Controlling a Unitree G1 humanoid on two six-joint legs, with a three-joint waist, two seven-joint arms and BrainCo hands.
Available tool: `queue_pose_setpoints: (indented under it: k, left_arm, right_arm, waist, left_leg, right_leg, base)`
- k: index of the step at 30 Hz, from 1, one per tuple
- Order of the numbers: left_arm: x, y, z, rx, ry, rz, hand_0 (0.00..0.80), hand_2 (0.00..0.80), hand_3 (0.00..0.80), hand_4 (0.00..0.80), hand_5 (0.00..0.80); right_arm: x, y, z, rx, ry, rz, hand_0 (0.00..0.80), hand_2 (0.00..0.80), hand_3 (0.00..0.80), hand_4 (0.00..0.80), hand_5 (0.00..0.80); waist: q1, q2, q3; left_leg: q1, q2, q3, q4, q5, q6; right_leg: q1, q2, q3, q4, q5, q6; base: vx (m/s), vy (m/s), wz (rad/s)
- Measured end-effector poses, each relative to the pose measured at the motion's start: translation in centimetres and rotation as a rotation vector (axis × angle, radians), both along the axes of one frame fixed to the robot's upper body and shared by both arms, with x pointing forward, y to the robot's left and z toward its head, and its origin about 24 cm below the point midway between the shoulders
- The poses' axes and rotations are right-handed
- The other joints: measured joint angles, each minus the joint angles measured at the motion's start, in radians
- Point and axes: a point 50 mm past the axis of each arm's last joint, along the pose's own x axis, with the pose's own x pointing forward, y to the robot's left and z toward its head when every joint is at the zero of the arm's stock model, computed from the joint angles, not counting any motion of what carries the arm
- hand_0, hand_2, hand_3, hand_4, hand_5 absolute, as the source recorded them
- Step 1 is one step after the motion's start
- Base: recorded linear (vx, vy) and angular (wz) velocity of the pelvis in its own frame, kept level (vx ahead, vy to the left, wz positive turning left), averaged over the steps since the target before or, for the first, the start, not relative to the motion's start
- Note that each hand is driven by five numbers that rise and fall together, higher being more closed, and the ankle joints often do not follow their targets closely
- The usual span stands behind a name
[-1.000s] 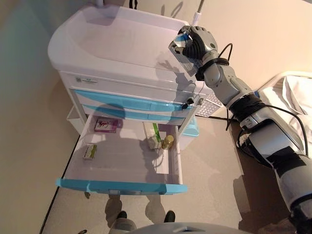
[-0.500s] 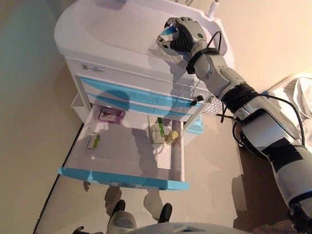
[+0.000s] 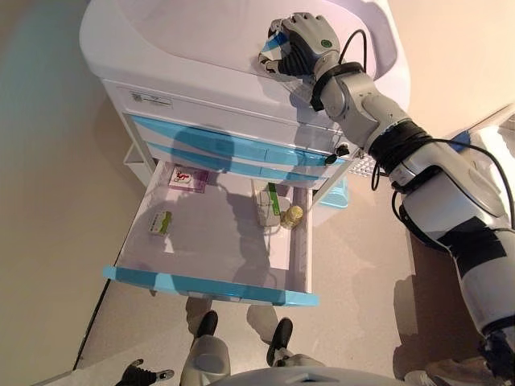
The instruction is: Open the drawer and pick up the medicine
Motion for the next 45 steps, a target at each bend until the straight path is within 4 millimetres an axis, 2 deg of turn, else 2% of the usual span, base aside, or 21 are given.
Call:
queue_pose_setpoints:
  k: [3, 35, 36, 37, 45]
  left_arm:
    - [0.7, -0.2, 0.0, -0.003, -0.011, -0.026, 0.0, 0.0, 0.0, 0.0, 0.0]
    - [0.8, -0.3, 0.0, -0.018, -0.015, -0.026, 0.0, 0.0, 0.0, 0.0, 0.0]
    - [0.8, -0.3, 0.0, -0.018, -0.016, -0.026, 0.0, 0.0, 0.0, 0.0, 0.0]
    - [0.8, -0.4, 0.0, -0.018, -0.016, -0.026, 0.0, 0.0, 0.0, 0.0, 0.0]
    - [0.9, -0.5, 0.0, -0.02, -0.012, -0.042, 0.0, 0.0, 0.0, 0.0, 0.0]
  right_arm:
    - [0.1, -0.4, 0.4, -0.056, -0.025, -0.028, 0.8, 0.8, 0.8, 0.8, 0.8]
    - [-0.1, 0.3, 0.8, -0.311, -0.13, -0.075, 0.8, 0.8, 0.8, 0.8, 0.8]
    - [-0.1, 0.3, 0.8, -0.311, -0.13, -0.075, 0.361, 0.361, 0.361, 0.361, 0.361]
    - [-0.1, 0.4, 0.8, -0.311, -0.13, -0.074, 0.0, 0.0, 0.0, 0.0, 0.0]
    - [-0.2, 0.3, 1.9, -0.3, -0.165, -0.089, 0.0, 0.0, 0.0, 0.0, 0.0]
  waist:
    - [0.016, 0.005, 0.004]
    - [0.016, 0.004, 0.003]
    - [0.016, 0.004, 0.003]
    - [0.016, 0.004, 0.003]
    - [0.028, 0.004, 0.003]
  left_leg:
    - [-0.007, -0.001, -0.013, 0.003, 0.001, -0.001]
    - [-0.02, -0.003, -0.038, 0.011, 0.004, -0.006]
    - [-0.02, -0.003, -0.038, 0.011, 0.004, -0.006]
    - [-0.02, -0.003, -0.038, 0.011, 0.004, -0.006]
    - [-0.021, -0.005, -0.04, 0.012, 0.004, -0.005]
  right_leg:
    - [0.001, 0.0, -0.007, 0.0, -0.002, -0.002]
    - [0.003, -0.001, -0.027, 0.0, -0.003, -0.004]
    - [0.003, -0.001, -0.028, 0.0, -0.003, -0.004]
    - [0.003, -0.001, -0.028, 0.0, -0.003, -0.004]
    - [0.003, -0.002, -0.029, 0.0, -0.003, -0.004]
  base:
    - [0.023, -0.01, 0.11]
    - [0.003, -0.001, 0.01]
    - [0.0, 0.0, 0.0]
    - [0.0, 0.0, 0.0]
    - [0.0, 0.0, 0.0]
